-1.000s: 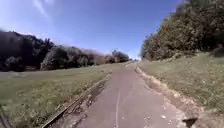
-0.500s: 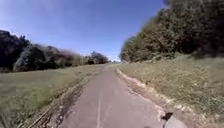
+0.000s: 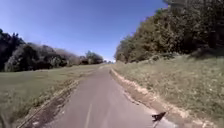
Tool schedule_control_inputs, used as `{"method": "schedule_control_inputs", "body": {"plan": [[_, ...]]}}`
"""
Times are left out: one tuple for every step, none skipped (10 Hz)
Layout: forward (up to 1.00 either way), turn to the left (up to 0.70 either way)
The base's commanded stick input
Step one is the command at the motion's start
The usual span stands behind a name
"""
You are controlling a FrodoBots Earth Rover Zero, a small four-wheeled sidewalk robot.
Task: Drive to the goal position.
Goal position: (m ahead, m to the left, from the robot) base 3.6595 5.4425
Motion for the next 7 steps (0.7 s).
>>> {"method": "schedule_control_inputs", "body": {"plan": [[0.85,0.01],[0.85,0.19],[0.85,0.27],[0.85,0.27],[0.85,0.27],[0.85,0.27],[0.85,0.27]]}}
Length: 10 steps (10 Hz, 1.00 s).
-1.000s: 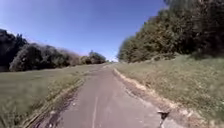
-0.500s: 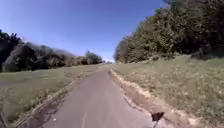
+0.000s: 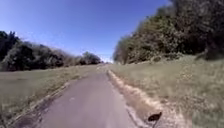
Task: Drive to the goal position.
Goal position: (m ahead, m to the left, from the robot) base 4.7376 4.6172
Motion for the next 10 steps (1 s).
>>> {"method": "schedule_control_inputs", "body": {"plan": [[0.85,0.27],[0.85,0.27],[0.85,0.27],[0.85,0.27],[0.85,0.27],[0.85,0.27],[0.85,0.21],[0.85,0.04],[0.85,0.0],[0.85,0.0]]}}
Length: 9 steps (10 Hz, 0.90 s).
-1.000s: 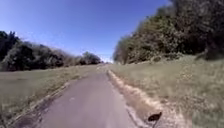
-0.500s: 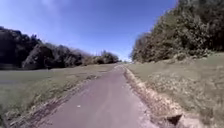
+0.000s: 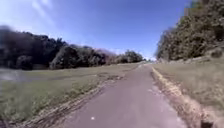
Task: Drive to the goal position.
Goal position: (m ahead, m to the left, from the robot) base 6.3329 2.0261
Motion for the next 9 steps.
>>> {"method": "schedule_control_inputs", "body": {"plan": [[0.85,0.0],[0.85,0.0],[0.85,0.0],[0.85,-0.27],[0.85,-0.27],[0.85,-0.27],[0.85,-0.27],[0.85,-0.27],[0.85,-0.27]]}}
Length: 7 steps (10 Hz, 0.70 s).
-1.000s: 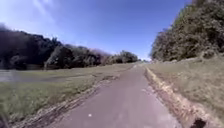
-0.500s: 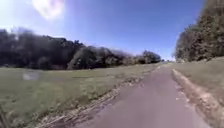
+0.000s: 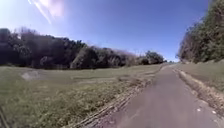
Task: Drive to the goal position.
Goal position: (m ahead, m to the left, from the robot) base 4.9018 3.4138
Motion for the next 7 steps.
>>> {"method": "schedule_control_inputs", "body": {"plan": [[0.85,-0.27],[0.85,-0.27],[0.85,-0.27],[0.85,-0.27],[0.85,-0.27],[0.85,-0.27],[0.85,-0.27]]}}
